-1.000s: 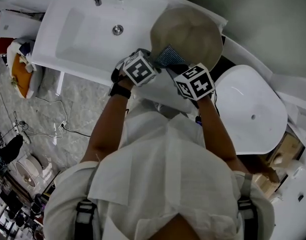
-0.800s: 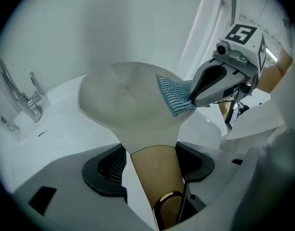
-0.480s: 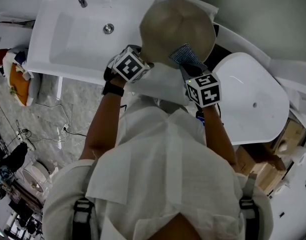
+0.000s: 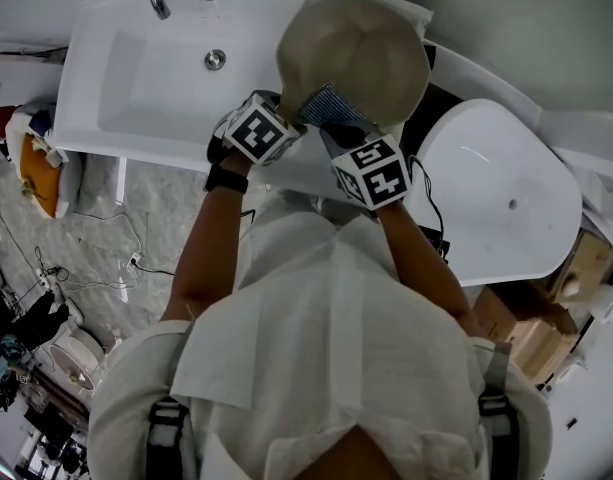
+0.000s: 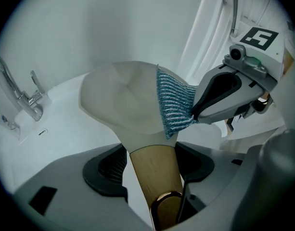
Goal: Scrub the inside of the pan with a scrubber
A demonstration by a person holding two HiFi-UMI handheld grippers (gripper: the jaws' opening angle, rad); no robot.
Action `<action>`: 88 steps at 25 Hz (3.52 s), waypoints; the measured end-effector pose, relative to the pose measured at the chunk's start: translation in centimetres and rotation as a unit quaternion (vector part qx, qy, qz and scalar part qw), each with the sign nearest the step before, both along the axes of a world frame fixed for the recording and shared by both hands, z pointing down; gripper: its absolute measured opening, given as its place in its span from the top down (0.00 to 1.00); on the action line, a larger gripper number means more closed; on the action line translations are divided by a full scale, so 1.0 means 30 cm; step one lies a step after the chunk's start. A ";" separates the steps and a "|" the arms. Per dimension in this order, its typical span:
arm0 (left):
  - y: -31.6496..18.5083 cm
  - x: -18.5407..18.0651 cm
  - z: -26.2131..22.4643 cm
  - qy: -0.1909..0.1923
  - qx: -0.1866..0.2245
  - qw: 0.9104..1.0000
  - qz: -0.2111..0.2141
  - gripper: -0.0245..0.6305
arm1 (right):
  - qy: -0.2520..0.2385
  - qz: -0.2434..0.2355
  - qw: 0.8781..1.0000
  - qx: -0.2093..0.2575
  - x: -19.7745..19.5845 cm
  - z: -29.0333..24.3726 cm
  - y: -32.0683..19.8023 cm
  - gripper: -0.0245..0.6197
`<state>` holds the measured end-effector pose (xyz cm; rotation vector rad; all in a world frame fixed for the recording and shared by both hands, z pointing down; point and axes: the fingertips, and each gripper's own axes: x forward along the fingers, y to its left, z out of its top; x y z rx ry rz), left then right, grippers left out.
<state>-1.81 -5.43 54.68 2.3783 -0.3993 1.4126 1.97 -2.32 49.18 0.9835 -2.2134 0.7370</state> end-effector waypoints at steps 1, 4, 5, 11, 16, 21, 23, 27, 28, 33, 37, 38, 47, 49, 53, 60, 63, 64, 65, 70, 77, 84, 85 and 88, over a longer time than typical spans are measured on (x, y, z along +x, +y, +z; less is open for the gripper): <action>-0.001 0.000 -0.003 0.001 0.001 1.000 0.000 0.48 | 0.003 0.004 1.000 -0.001 0.019 0.002 0.014 0.94; -0.002 0.002 -0.011 0.004 0.000 1.000 0.001 0.49 | 0.014 0.024 1.000 -0.004 0.098 0.006 0.055 0.94; -0.002 0.002 -0.012 0.004 0.000 1.000 0.001 0.49 | 0.017 0.032 0.999 -0.004 0.127 0.008 0.067 0.94; 0.002 -0.005 -0.009 0.003 -0.001 1.000 0.000 0.50 | 0.039 0.102 0.994 -0.002 0.323 0.025 0.074 0.94; 0.004 -0.007 -0.010 0.003 -0.002 1.000 -0.002 0.50 | 0.069 0.150 0.986 0.011 0.485 0.026 0.023 0.94; 0.002 -0.003 -0.012 0.002 -0.002 1.000 -0.004 0.50 | 0.070 0.144 0.987 0.013 0.479 0.023 0.023 0.94; 0.003 -0.002 -0.010 0.001 -0.002 1.000 -0.004 0.50 | 0.059 0.129 0.990 0.010 0.429 0.024 0.039 0.94; 0.007 -0.002 -0.009 0.000 -0.005 1.000 -0.002 0.50 | 0.032 0.094 0.995 0.002 0.309 0.023 0.068 0.94; 0.006 -0.003 -0.009 0.000 -0.005 1.000 -0.002 0.50 | 0.026 0.084 0.996 0.001 0.281 0.022 0.071 0.94; 0.002 -0.006 -0.009 0.001 -0.006 1.000 -0.005 0.50 | 0.014 0.059 0.998 -0.001 0.222 0.017 0.074 0.94; 0.004 -0.009 -0.009 0.000 -0.007 1.000 -0.004 0.51 | 0.017 0.083 0.996 -0.002 0.292 0.019 0.064 0.94; 0.004 -0.010 -0.010 0.000 -0.008 1.000 -0.004 0.51 | 0.020 0.093 0.995 -0.002 0.325 0.020 0.058 0.94; 0.008 -0.009 -0.009 0.000 -0.010 1.000 -0.003 0.51 | 0.066 0.160 0.985 0.007 0.590 0.021 -0.044 0.94; 0.010 -0.007 -0.012 0.000 -0.010 1.000 -0.002 0.51 | 0.079 0.157 0.984 0.011 0.618 0.020 -0.075 0.94; 0.008 -0.006 -0.014 0.000 -0.011 1.000 -0.002 0.51 | 0.103 0.152 0.983 0.015 0.666 0.019 -0.146 0.94; 0.005 -0.005 -0.006 0.000 -0.015 1.000 -0.001 0.51 | 0.126 0.156 0.979 0.024 0.752 0.027 -0.305 0.94; 0.009 -0.003 -0.004 0.000 -0.016 1.000 0.000 0.51 | 0.141 0.150 0.978 0.027 0.781 0.026 -0.372 0.94; 0.010 -0.003 -0.004 -0.001 -0.016 1.000 0.000 0.51 | 0.147 0.146 0.978 0.027 0.788 0.025 -0.394 0.94; 0.010 -0.003 -0.005 -0.001 -0.017 1.000 0.000 0.51 | 0.153 0.141 0.978 0.027 0.793 0.027 -0.416 0.94; 0.003 -0.004 -0.003 -0.002 -0.022 1.000 0.003 0.51 | 0.176 0.111 0.978 0.025 0.787 0.030 -0.505 0.94; 0.008 -0.001 0.001 -0.002 -0.022 1.000 0.004 0.51 | 0.193 0.083 0.977 0.040 0.753 0.014 -0.582 0.94; -0.001 -0.007 0.001 0.001 -0.025 1.000 0.005 0.51 | 0.227 0.042 0.972 0.052 0.696 0.017 -0.701 0.94; -0.002 -0.007 0.000 0.001 -0.025 1.000 0.005 0.51 | 0.231 0.036 0.971 0.054 0.686 0.019 -0.715 0.94; -0.010 -0.013 0.012 -0.002 -0.025 1.000 0.007 0.51 | 0.250 0.020 0.966 0.058 0.658 0.023 -0.753 0.94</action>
